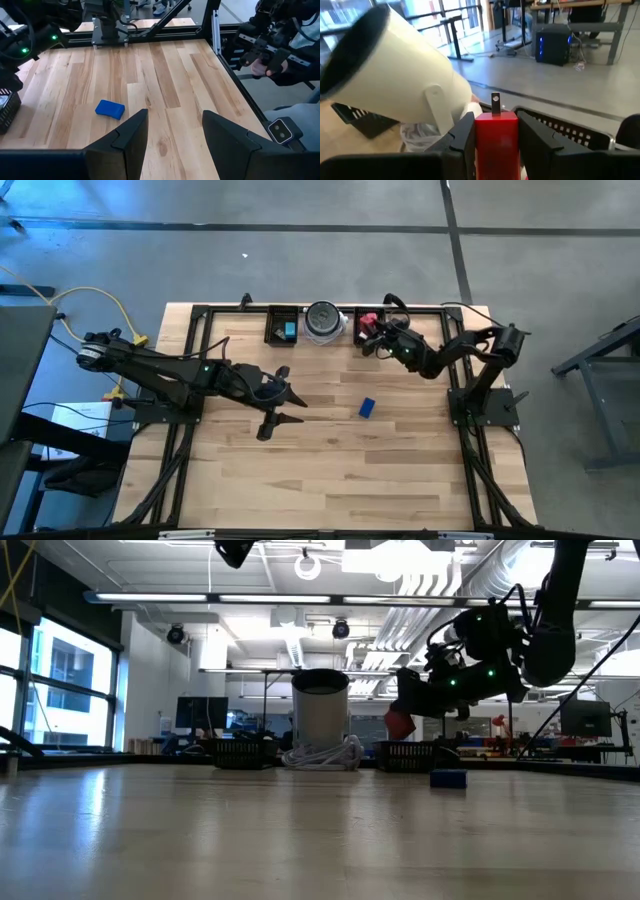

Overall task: Pick & Place Office items
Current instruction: Put the red charger adapter into the right black basket, then put the blue timer into the left black basket

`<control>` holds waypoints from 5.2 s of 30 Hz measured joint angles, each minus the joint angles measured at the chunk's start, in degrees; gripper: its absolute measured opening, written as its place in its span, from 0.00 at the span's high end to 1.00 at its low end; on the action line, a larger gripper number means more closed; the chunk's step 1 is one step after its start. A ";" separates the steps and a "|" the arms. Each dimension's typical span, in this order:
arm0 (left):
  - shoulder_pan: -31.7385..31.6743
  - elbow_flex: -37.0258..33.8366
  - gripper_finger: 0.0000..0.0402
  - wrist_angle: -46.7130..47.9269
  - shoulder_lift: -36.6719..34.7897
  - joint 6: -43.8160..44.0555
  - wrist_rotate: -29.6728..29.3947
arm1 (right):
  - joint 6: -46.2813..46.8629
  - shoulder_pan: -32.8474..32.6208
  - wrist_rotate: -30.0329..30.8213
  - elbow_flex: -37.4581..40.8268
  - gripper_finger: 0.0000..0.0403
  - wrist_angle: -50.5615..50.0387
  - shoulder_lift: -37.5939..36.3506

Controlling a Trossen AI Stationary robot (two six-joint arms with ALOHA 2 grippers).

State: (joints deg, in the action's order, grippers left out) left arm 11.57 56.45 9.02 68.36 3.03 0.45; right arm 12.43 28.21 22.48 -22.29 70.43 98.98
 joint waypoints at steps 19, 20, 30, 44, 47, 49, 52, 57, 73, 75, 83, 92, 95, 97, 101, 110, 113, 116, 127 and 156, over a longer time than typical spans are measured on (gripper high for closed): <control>-0.02 0.00 0.55 -0.04 0.00 0.13 -0.17 | 4.16 1.96 -3.57 -1.35 0.72 -5.19 -0.06; -0.02 0.00 0.55 -0.04 0.00 0.25 -0.16 | 4.36 1.96 -3.59 -1.37 0.71 -5.63 -0.06; -0.01 0.00 0.55 -0.05 0.00 0.43 -0.15 | 5.79 1.96 -6.86 -1.37 0.71 -7.42 -0.06; -0.02 0.00 0.55 -0.49 0.00 1.11 -0.11 | 5.79 1.96 -9.05 -1.37 0.54 -7.20 -0.06; -0.02 0.00 0.55 -0.50 0.00 0.82 -0.25 | 5.81 1.96 -12.76 -1.37 0.55 -5.17 -0.06; -0.02 0.00 0.55 -0.50 0.00 -0.13 -0.74 | 5.64 1.93 -17.85 -1.37 0.55 -0.91 -0.06; -0.02 0.00 0.55 -0.48 0.00 -1.47 -2.25 | 4.62 1.18 -26.44 -1.37 0.55 5.82 -1.14; -0.02 0.00 0.55 0.65 -0.84 -3.69 -5.72 | 0.48 -1.79 -31.57 -1.35 0.55 5.39 -9.67; -0.70 -0.02 0.55 11.97 -11.69 -2.91 -6.58 | -18.49 -29.34 -14.99 -0.89 0.55 -46.83 -46.77; -0.70 -0.07 0.55 12.93 -11.69 -2.24 -6.58 | -18.70 -33.50 -10.41 -0.91 0.55 -49.05 -46.31; -0.55 -0.74 0.55 13.31 -11.47 -1.18 -6.52 | -11.85 -38.58 -8.09 -4.82 0.55 -60.30 -40.94; -0.57 -3.09 0.55 13.27 -11.45 1.02 -6.38 | -9.17 -38.46 -14.72 -17.11 0.55 -80.53 -27.73; -0.55 -4.26 0.55 13.22 -11.46 1.90 -6.38 | -8.75 -37.51 -15.46 -20.98 0.55 -87.89 -23.81; -0.55 -5.03 0.55 13.29 -11.45 2.65 -6.38 | -7.73 -36.68 -16.35 -22.62 0.55 -90.15 -21.46; -0.48 -6.21 0.55 13.09 -11.45 3.04 -6.26 | -6.13 -34.21 -22.01 -24.39 0.55 -91.28 -17.45; -0.42 -7.15 0.55 11.54 -11.45 2.36 -3.32 | -0.41 -25.72 -32.18 -27.05 0.53 -92.32 -15.12; -0.42 -7.15 0.55 11.54 -11.45 1.74 -3.30 | -0.15 -23.95 -32.13 -27.08 0.50 -89.38 -15.15; -0.42 -7.17 0.55 11.54 -11.45 1.73 -3.28 | 0.11 -23.03 -30.21 -27.08 0.49 -85.89 -15.17; -0.42 -7.17 0.55 11.56 -11.45 2.42 -2.33 | -0.21 -22.80 -31.73 -27.08 0.52 -72.72 -15.18; -0.39 -8.46 0.55 11.08 -11.45 3.30 -1.77 | 12.69 -25.19 -28.13 -27.07 0.16 -83.79 -14.99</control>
State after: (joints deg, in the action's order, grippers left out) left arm 11.18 47.99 20.10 56.90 6.33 -1.32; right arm 25.11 3.02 -5.65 -49.36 -13.36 83.99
